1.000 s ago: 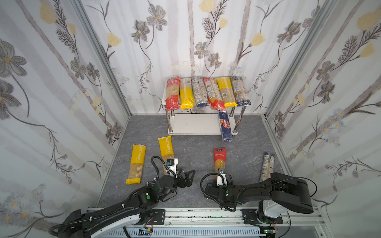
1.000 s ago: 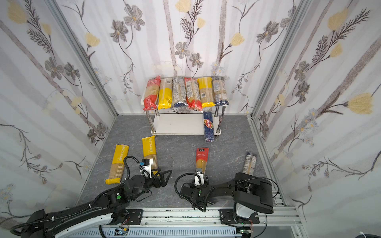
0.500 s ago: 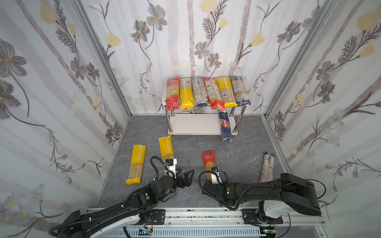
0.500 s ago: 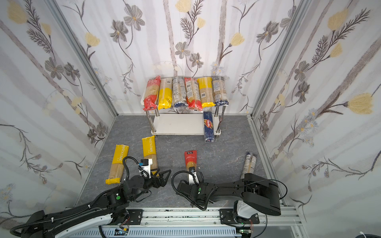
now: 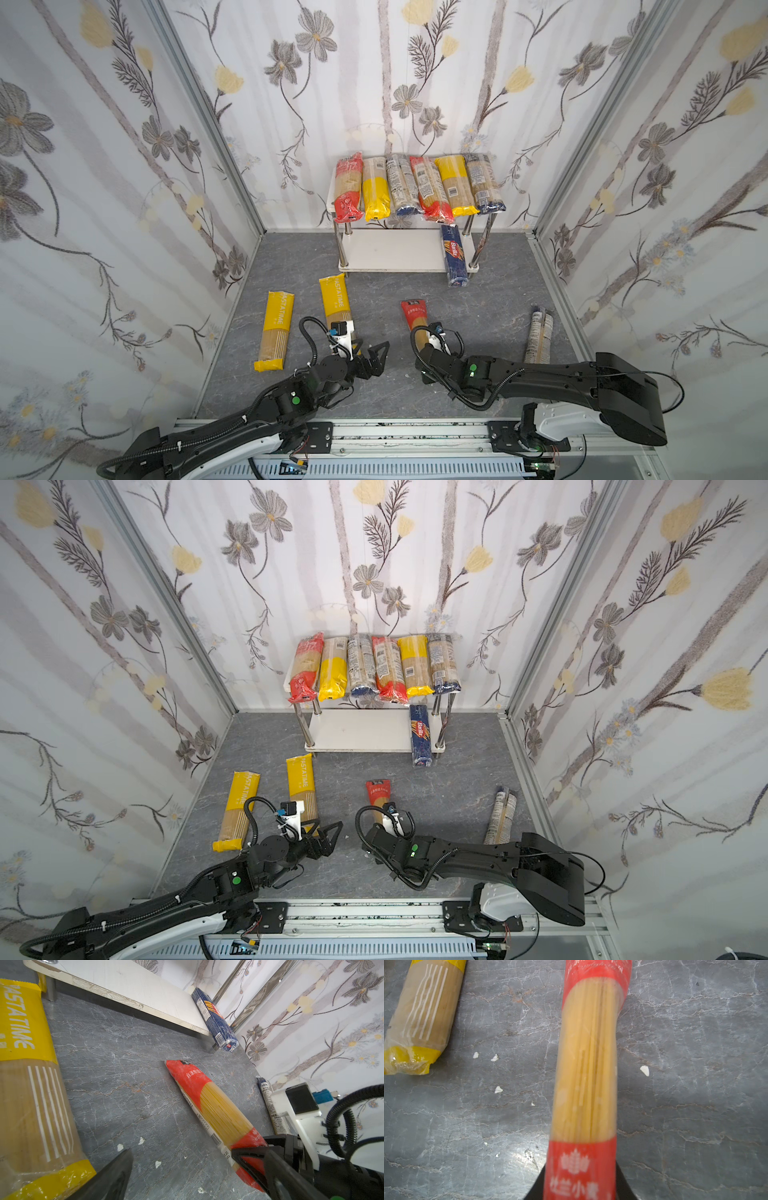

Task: Place and organize the pasta boxes and bags onto the shelf
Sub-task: 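Lift the red-and-yellow bag upright with the right gripper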

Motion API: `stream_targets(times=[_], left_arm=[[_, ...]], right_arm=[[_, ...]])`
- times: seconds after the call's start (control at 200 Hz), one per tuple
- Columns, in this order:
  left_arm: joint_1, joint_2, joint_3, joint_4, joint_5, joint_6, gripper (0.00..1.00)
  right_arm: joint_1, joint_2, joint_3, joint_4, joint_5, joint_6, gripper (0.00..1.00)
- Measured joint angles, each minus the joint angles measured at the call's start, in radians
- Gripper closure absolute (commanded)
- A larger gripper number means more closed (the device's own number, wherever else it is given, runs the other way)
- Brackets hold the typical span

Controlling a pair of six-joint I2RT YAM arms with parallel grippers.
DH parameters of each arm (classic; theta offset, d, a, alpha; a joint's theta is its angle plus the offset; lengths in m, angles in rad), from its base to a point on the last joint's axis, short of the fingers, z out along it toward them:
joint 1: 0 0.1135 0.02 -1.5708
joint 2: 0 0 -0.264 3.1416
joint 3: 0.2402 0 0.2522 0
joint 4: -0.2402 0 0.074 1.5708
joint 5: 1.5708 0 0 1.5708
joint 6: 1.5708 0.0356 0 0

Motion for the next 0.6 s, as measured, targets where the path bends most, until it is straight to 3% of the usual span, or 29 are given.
stream_targets(times=[0.6], left_arm=[[0.000, 0.031, -0.009, 0.005, -0.068, -0.005, 0.00]], right_arm=[[-0.093, -0.076, 0.015, 0.017, 0.002, -0.124, 0.85]])
